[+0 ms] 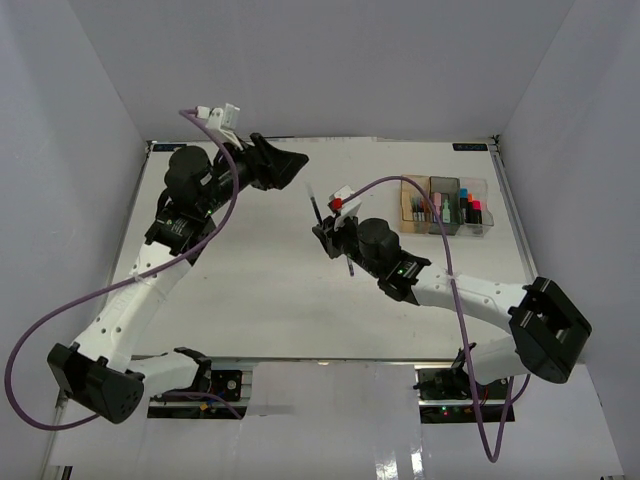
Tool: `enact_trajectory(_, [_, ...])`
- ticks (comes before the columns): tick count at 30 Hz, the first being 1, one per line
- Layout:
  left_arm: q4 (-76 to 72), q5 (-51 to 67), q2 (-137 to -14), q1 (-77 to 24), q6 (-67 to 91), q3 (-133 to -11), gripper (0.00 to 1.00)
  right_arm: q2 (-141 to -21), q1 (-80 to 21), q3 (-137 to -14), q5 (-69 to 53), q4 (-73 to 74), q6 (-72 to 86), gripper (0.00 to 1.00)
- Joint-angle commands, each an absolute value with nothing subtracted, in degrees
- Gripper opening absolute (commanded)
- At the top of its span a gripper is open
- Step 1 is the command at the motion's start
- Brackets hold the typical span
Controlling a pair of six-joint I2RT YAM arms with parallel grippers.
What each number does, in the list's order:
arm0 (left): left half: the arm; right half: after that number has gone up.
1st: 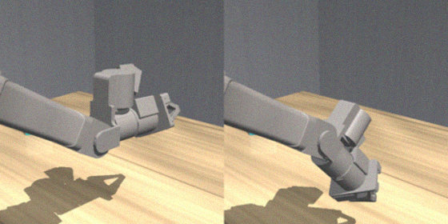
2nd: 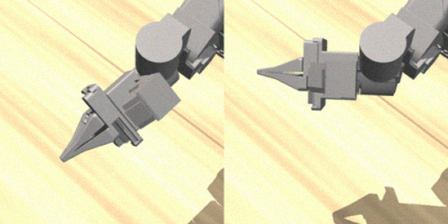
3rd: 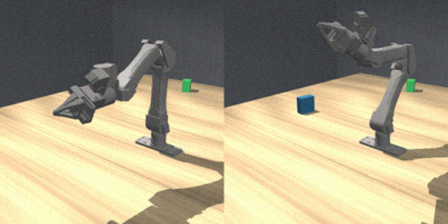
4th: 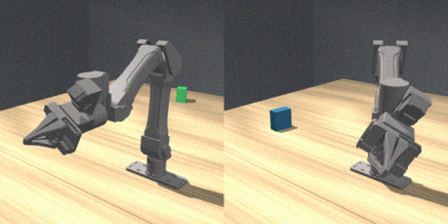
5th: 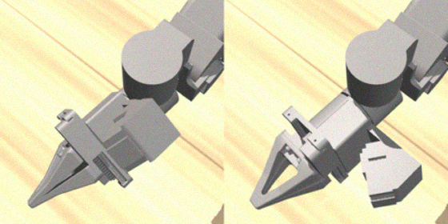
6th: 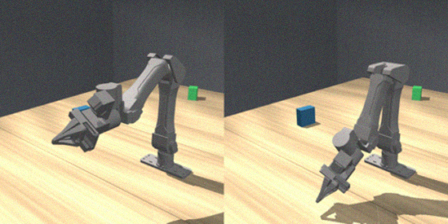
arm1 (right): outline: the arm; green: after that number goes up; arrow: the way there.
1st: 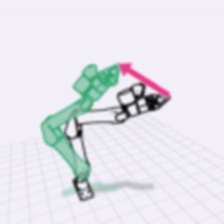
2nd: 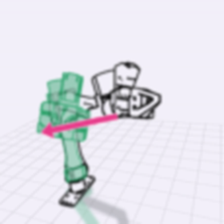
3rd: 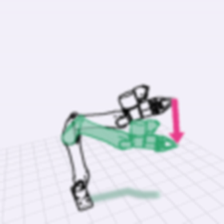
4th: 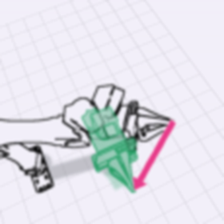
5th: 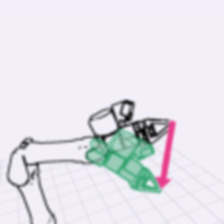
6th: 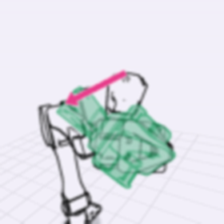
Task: Sort the stationery into containers
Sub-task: Close the pen cap on the pen.
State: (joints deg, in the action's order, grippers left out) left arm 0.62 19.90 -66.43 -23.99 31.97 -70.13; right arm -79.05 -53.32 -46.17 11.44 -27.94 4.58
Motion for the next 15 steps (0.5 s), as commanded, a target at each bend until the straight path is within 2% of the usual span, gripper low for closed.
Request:
enact_trajectory(1, [13.08,10.06,-70.29,-29.60,29.36,-76.98,0.81,-79.01,-53.26,-49.31,14.68,-29.88,2.90,0.09])
enact_trajectory(7, [17.40,2.56,-74.09,-32.17,30.23,-79.72,0.72,-77.26,-53.26,-47.64,11.61,-32.78,2.02,0.10])
enact_trajectory(15, [20.21,0.88,-76.38,-34.01,31.20,-81.39,0.63,-74.97,-53.17,-45.79,9.41,-34.37,1.85,0.10])
